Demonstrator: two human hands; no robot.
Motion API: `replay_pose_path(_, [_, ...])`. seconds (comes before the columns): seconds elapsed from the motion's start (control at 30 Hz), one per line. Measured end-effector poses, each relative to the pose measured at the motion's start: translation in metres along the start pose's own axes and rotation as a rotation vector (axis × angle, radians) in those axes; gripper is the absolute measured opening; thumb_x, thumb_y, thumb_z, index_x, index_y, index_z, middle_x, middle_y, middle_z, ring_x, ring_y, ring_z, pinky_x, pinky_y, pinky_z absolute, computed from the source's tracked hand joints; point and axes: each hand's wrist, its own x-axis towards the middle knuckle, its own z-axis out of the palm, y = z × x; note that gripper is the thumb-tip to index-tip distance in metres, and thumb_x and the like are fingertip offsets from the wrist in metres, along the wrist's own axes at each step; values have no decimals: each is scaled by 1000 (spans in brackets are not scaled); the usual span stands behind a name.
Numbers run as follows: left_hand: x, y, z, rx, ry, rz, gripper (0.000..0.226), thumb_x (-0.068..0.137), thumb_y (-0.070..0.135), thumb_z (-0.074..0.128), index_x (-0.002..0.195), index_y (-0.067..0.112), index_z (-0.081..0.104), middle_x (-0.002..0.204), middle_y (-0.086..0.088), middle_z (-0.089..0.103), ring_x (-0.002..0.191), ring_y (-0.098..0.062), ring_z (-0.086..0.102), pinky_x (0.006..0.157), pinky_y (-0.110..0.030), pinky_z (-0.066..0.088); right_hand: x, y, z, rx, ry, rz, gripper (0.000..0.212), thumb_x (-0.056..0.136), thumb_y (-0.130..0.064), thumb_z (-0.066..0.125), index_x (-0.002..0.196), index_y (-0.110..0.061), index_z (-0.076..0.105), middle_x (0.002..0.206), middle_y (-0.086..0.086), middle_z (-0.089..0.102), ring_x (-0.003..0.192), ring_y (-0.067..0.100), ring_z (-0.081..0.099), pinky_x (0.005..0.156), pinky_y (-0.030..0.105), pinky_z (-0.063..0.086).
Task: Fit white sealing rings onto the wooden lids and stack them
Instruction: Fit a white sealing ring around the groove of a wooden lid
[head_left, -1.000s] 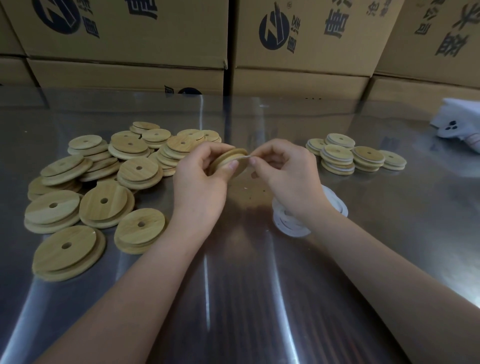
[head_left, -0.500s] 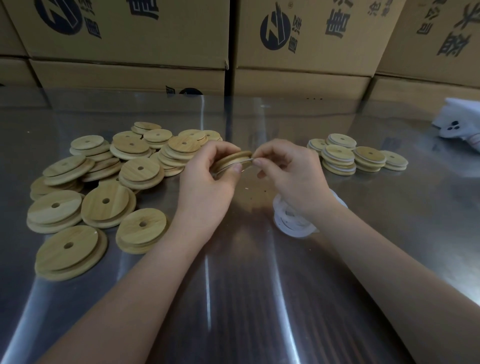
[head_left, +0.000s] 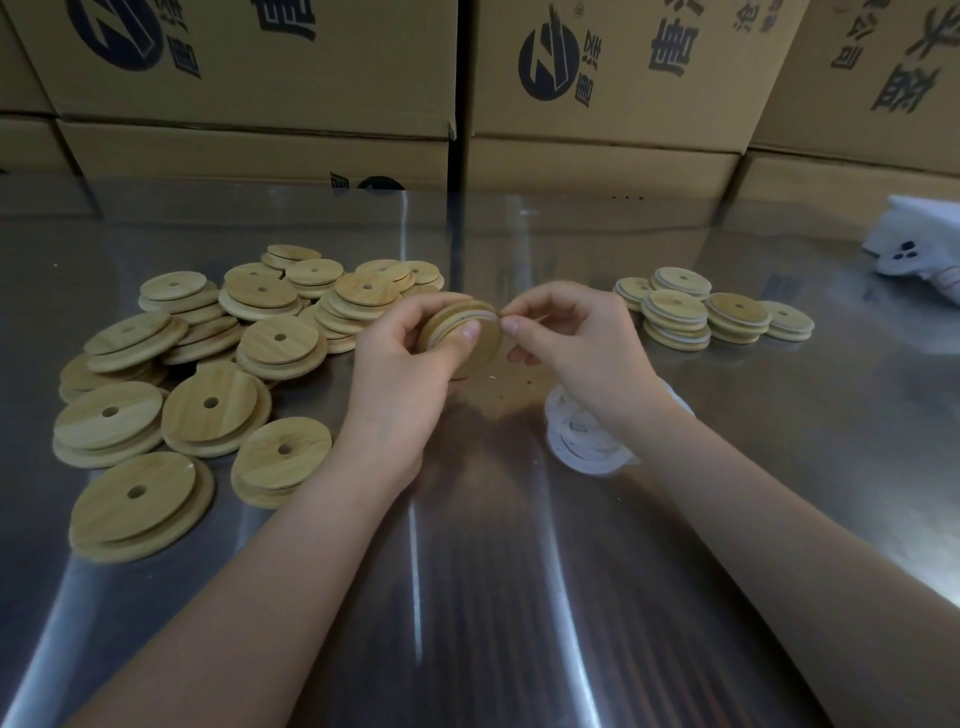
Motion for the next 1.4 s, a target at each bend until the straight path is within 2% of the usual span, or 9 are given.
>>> replay_pose_path(0.1, [1,0,-1,-26,10,-15,21,90,11,67,92,31,71,98,5,71,94,-11,69,73,-30,59,0,-1,1,45,-7,23,8,87,-9,71,83,-15,73,77,4,72,67,16,68,66,23,52])
replay_pose_path(0.23, [2,1,-1,-50,4,-26,22,89,10,67,93,30,72,102,3,71,97,-13,68,75,-32,59,0,-3,2,77,-12,49,9,87,-10,70,81,-17,74,73,-1,71,66,10,66,64,20,50])
replay_pose_path(0.33, [1,1,-2,-49,-7,-23,21,89,9,67,95,29,72,103,1,71,97,-12,68,74,-28,58,0,-3,1,71,-27,65,7,87,-11,70,82,-15,73,73,-1,70,67,9,66,65,20,51])
replay_pose_path(0.57, [1,3,-1,-117,-16,-92,18,91,10,64,96,26,72,99,1,72,96,-15,70,73,-35,61,2,-3,2,35,-53,42,18,90,-8,65,77,-19,67,67,-4,66,65,10,63,65,24,51])
replay_pose_path(0.73, [1,4,0,-123,-7,-125,16,93,11,64,95,26,71,103,-2,72,98,-20,69,64,-34,60,3,-4,3,2,-68,51,20,92,-7,61,77,-19,62,62,-8,64,63,8,61,62,22,50])
replay_pose_path(0.83, [2,5,0,-83,-7,-133,16,93,12,63,95,27,70,101,-1,71,96,-19,70,61,-34,61,4,-3,3,-44,-66,59,20,93,-8,60,77,-20,60,68,-3,63,65,12,60,65,32,53])
replay_pose_path(0.93, [3,7,-1,-19,-32,-116,17,94,12,62,95,28,69,99,0,71,94,-19,70,59,-34,61,4,-2,3,-69,-63,79,22,94,-9,59,76,-22,58,62,-8,57,60,10,57,67,38,53])
replay_pose_path(1.23, [5,7,-4,115,-74,-46,28,92,9,65,84,36,67,96,1,68,85,-13,68,50,-27,57,2,-2,5,-77,-81,94,25,94,-7,58,74,-23,55,59,-10,53,52,5,50,56,21,44])
replay_pose_path(1.4, [4,5,-5,135,-67,1,29,91,11,65,83,38,66,96,4,68,86,-12,68,52,-27,57,1,-4,4,-52,-102,84,25,93,-5,59,74,-21,58,56,-13,55,55,8,52,58,21,46])
